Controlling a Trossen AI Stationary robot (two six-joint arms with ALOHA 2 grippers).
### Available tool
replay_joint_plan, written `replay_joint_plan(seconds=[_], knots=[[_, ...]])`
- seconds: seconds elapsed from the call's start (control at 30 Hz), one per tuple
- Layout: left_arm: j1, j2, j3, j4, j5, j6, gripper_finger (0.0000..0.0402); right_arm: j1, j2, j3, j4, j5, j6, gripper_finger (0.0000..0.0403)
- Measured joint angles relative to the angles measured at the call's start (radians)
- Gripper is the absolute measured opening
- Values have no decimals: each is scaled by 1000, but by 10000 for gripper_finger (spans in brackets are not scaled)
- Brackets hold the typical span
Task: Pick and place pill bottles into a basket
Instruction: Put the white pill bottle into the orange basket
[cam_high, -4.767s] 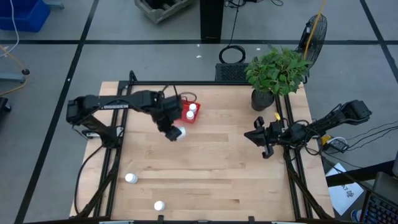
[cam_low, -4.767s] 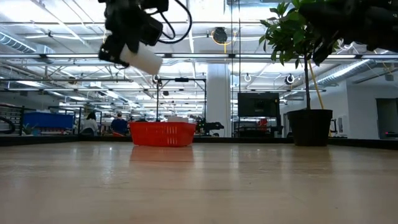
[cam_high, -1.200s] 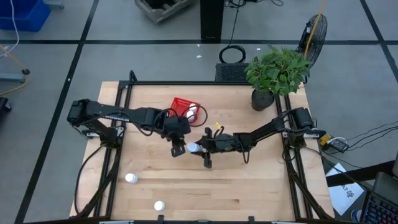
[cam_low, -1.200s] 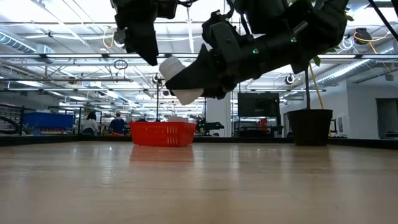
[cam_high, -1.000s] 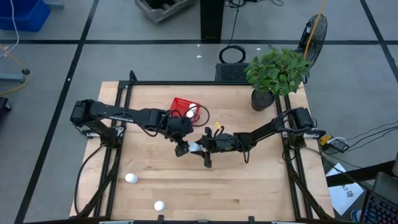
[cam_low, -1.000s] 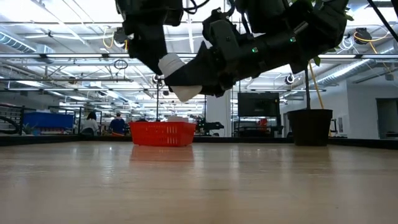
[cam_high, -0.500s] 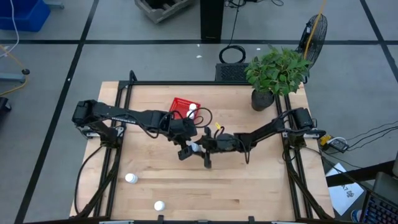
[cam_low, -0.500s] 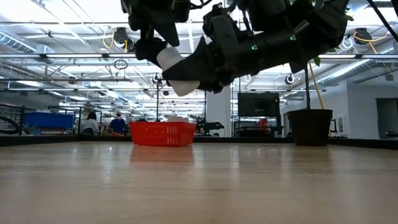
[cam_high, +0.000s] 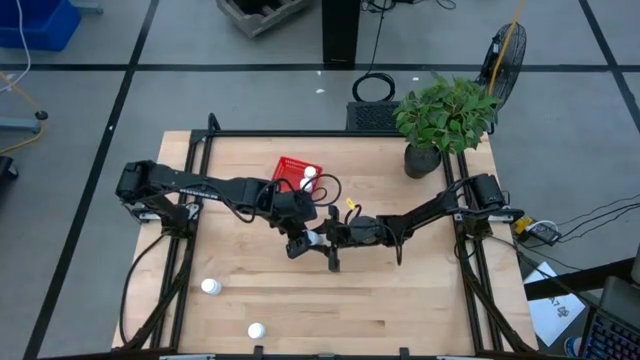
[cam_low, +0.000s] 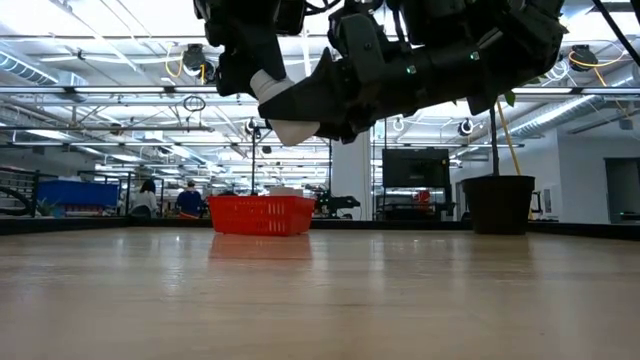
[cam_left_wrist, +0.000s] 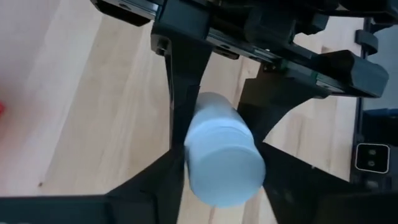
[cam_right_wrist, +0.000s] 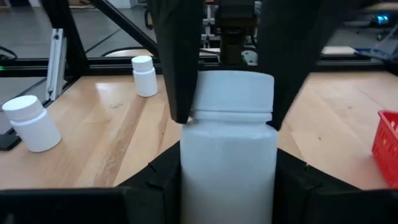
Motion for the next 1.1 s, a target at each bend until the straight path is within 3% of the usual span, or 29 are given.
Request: replay_joint_plan(seconds=[0.07,0.2,0.4,0.57,0.87,1.1], knots=[[0,0,0,-2,-2,1,164,-1,0,0,-3,2,11,155],[0,0,0,-2,-8,16,163,-1,0,0,-14,4,7,158],[0,1,0,-8,6,42,163,1,0,0,-27,39,-9,248],[9,1,0,-51,3,56,163,0,0,0,-54,42,-19,283],[80,-4,0,-219,-83,110,163,0,0,0,-169,44,-28,289],[259,-8,0,-312,-85,168,163,16,0,0,-227,39,-2,287]])
